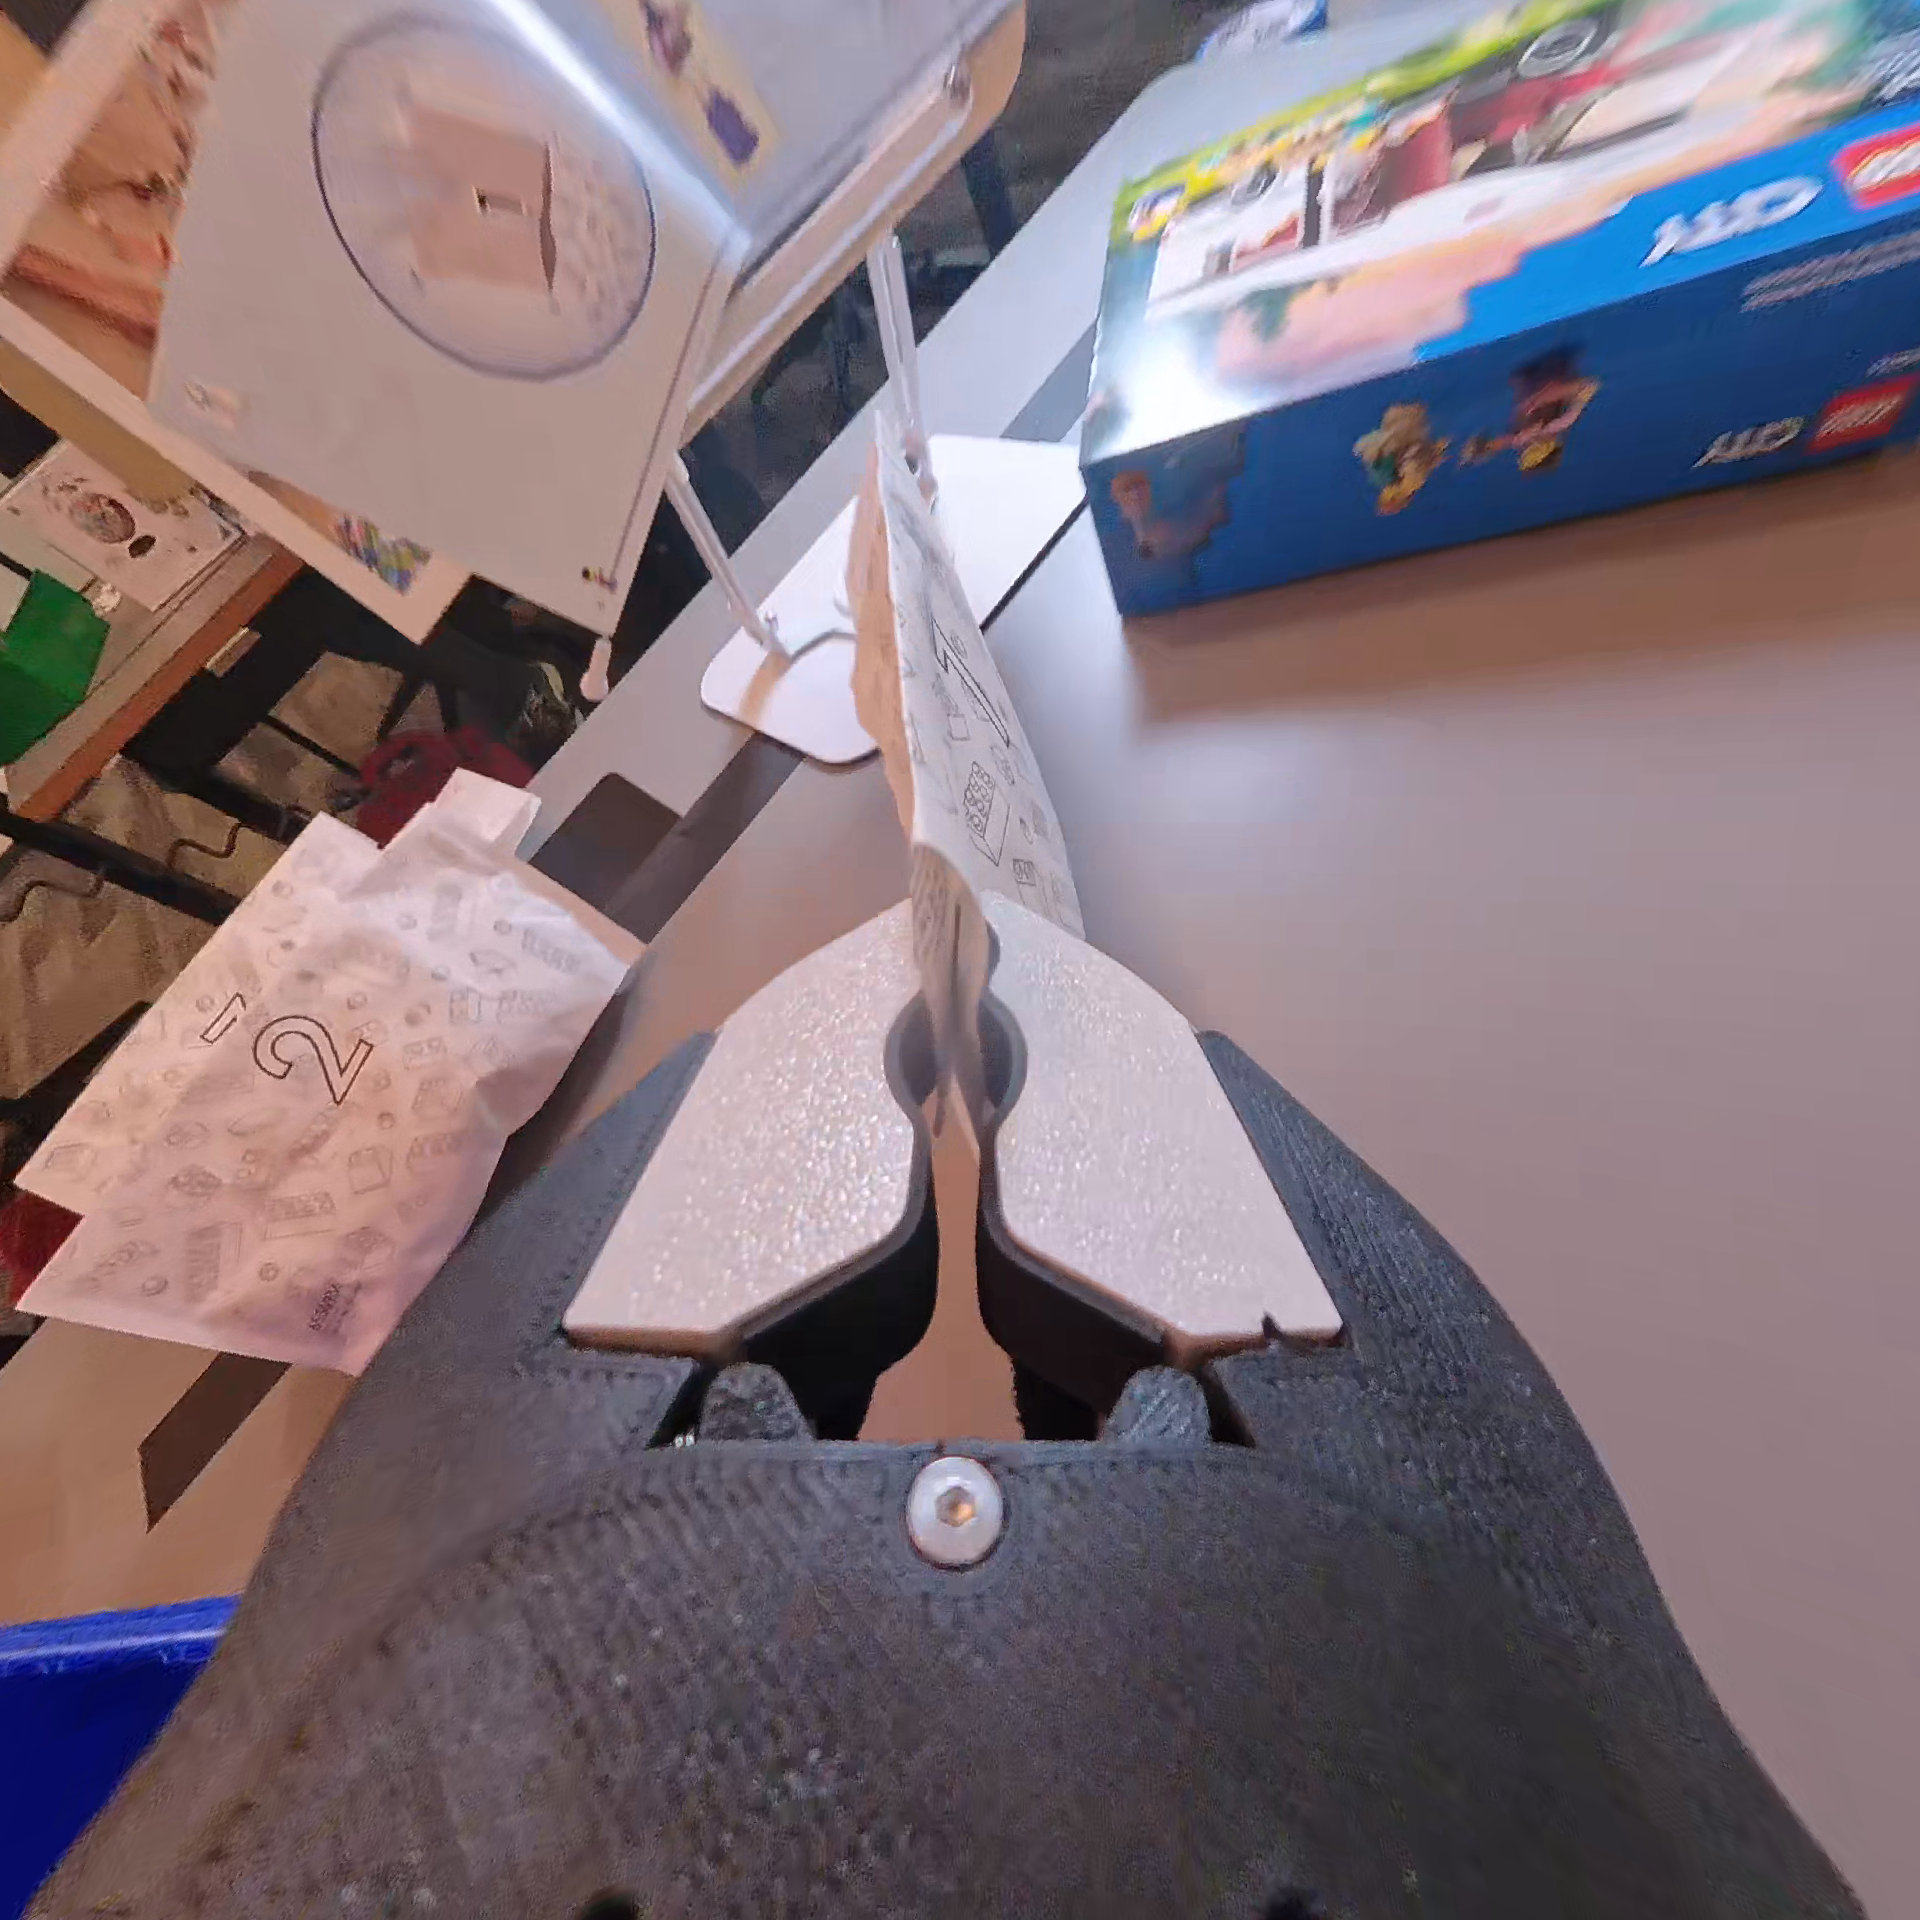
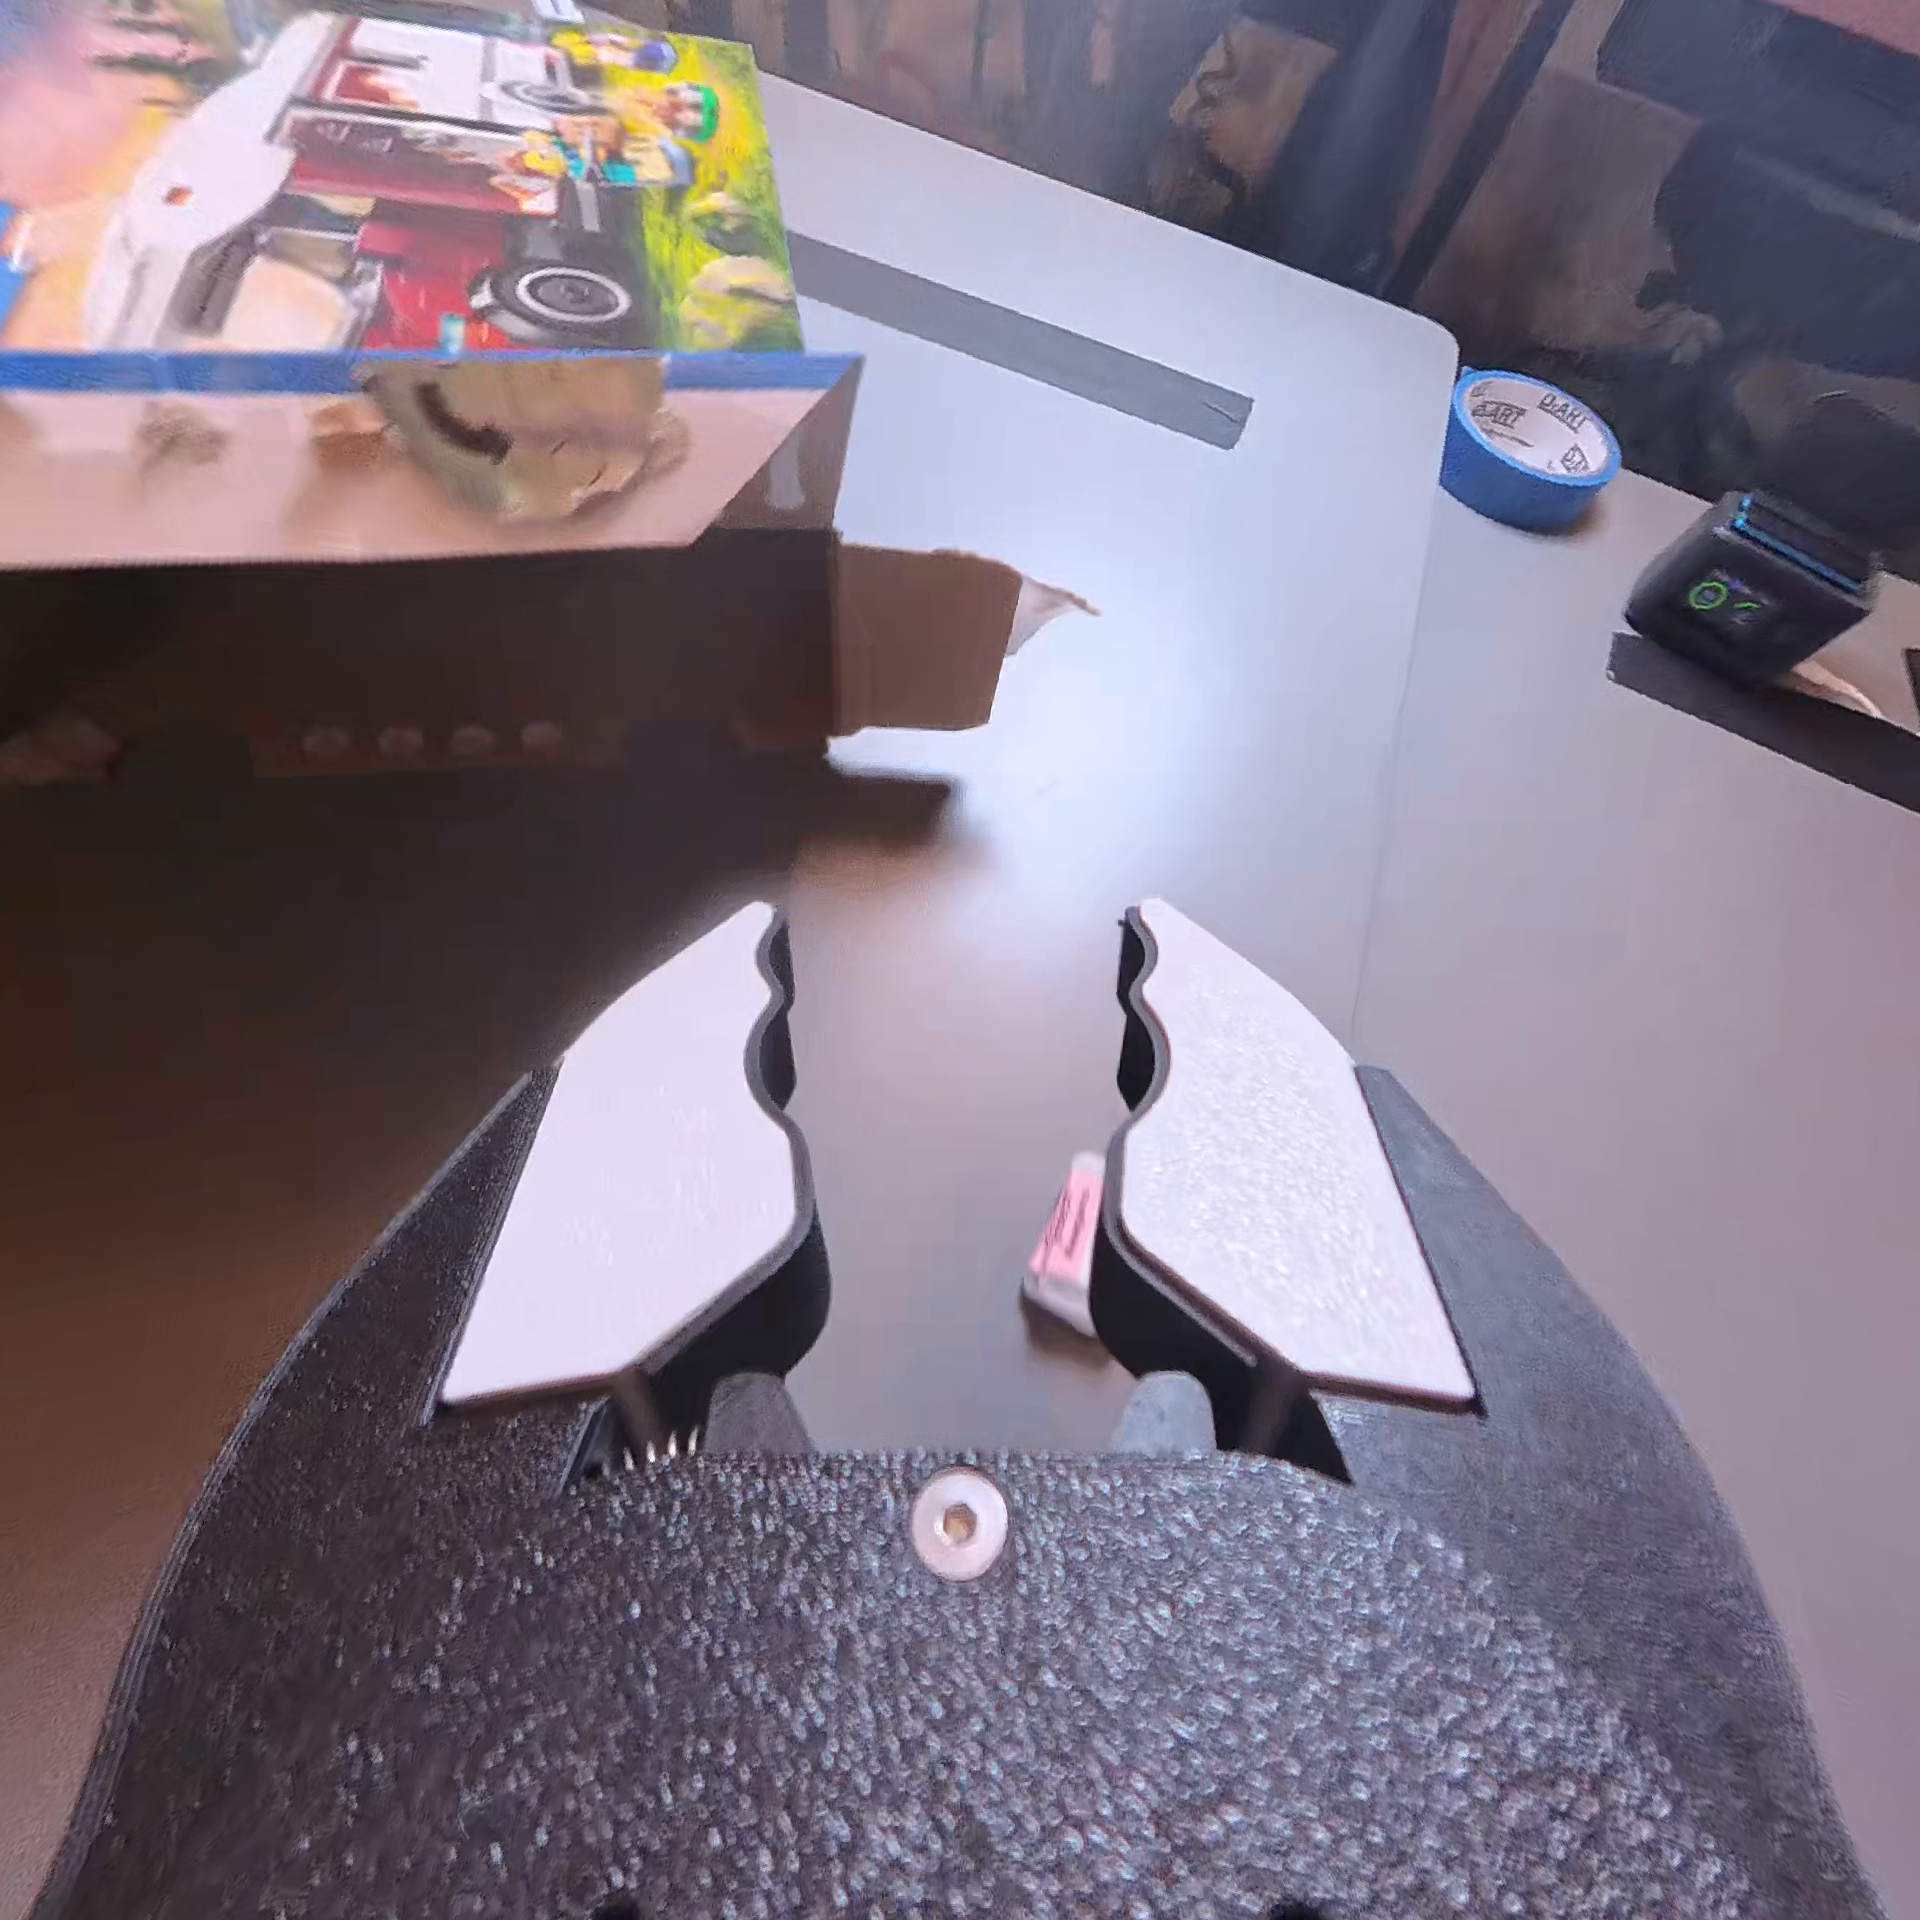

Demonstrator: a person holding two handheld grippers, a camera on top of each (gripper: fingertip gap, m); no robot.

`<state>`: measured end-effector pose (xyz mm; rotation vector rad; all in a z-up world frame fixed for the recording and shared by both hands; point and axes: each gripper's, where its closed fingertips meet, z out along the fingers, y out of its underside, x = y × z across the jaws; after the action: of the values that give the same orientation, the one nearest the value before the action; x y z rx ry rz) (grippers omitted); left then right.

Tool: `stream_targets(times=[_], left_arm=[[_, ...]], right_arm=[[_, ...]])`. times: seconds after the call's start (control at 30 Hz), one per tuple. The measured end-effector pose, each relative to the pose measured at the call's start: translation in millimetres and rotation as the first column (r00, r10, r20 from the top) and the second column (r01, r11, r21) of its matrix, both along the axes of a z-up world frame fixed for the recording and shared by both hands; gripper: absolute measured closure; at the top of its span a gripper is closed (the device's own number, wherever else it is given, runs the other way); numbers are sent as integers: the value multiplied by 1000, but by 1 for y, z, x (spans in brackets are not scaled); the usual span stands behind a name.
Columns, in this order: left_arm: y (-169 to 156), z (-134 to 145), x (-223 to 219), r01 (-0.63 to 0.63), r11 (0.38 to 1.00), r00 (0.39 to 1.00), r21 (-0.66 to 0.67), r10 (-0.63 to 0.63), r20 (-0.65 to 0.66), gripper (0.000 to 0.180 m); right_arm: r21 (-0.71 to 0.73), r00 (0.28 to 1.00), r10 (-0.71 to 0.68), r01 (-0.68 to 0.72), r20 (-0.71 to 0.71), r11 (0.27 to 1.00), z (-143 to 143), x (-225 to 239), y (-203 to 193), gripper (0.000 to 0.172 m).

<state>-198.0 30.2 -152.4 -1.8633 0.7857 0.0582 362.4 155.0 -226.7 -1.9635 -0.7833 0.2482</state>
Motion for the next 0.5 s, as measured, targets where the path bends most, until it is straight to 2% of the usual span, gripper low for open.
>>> stream_targets(times=[0.13, 0.27, 0.33, 0.4, 0.5], left_arm=[[-25, 26, 27, 51, 998, 995, 24, -53, 85, 179], [-48, 38, 55, 134, 990, 977, 42, -139, 160, 179], [-56, 39, 65, 171, 984, 964, 49, -178, 197, 179], [-64, 33, 75, 242, 967, 951, 84, -254, 179, 179], [-77, 14, 91, 400, 891, 913, 215, -408, -9, 179]], right_arm=[[29, 996, 77, -78, 44, 997, 11, -9, -58, 121], [88, 955, 292, -295, 46, 951, 30, -59, -119, 132], [80, 884, 468, -468, 25, 880, 37, -95, -152, 134], [66, 778, 628, -628, 20, 775, 40, -128, -183, 136], [64, 678, 733, -735, 55, 675, 38, -159, -204, 136]])
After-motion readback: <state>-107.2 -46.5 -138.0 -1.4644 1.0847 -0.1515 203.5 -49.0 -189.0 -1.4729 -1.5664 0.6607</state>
